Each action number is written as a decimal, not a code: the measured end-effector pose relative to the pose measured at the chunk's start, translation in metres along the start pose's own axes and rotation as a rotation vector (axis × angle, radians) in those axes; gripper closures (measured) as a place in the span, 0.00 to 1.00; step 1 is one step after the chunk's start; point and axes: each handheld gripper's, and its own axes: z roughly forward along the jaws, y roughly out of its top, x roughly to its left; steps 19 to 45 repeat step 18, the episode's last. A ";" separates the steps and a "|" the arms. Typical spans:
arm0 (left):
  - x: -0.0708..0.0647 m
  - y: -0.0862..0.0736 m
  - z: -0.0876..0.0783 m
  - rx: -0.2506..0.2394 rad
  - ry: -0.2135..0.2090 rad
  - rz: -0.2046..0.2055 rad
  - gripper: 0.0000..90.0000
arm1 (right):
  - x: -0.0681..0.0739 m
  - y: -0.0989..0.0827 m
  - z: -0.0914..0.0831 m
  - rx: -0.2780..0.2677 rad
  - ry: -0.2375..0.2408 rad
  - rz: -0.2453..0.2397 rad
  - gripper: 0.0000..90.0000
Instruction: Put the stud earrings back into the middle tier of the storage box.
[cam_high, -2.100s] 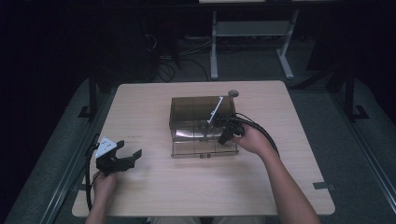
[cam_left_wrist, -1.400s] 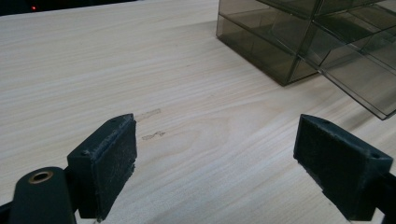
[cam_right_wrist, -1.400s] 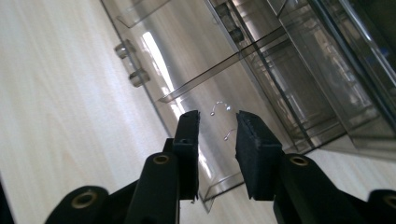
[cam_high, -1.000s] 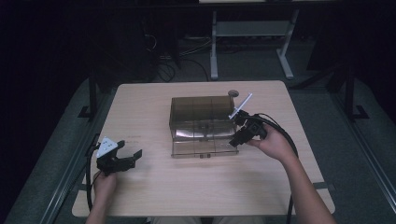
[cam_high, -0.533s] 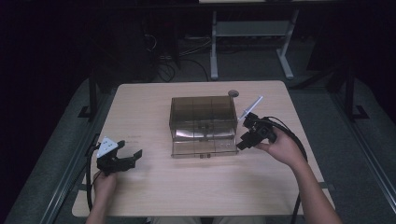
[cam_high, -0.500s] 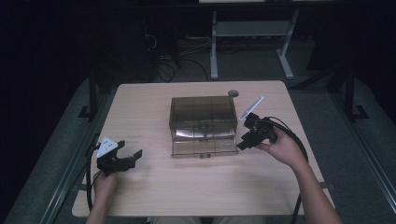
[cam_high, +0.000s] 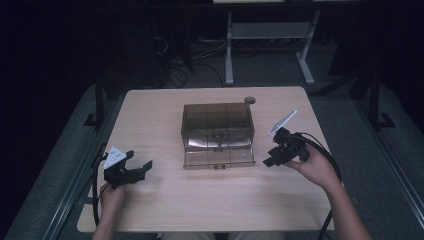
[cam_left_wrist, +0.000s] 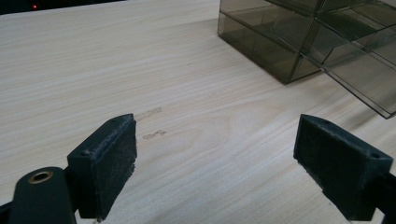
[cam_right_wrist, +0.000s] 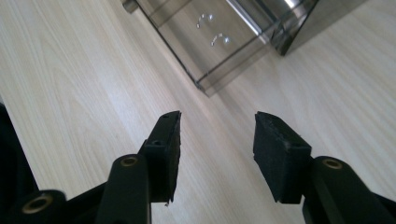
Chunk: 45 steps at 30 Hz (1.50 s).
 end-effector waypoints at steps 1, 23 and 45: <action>0.000 0.000 0.000 -0.002 -0.001 0.001 0.14 | 0.000 -0.003 0.000 -0.001 0.000 0.004 0.56; 0.000 0.000 0.001 0.006 0.007 0.003 0.14 | 0.006 -0.060 0.004 -0.036 0.007 0.047 0.52; 0.000 0.000 0.001 0.006 0.007 0.003 0.14 | 0.006 -0.060 0.004 -0.036 0.007 0.047 0.52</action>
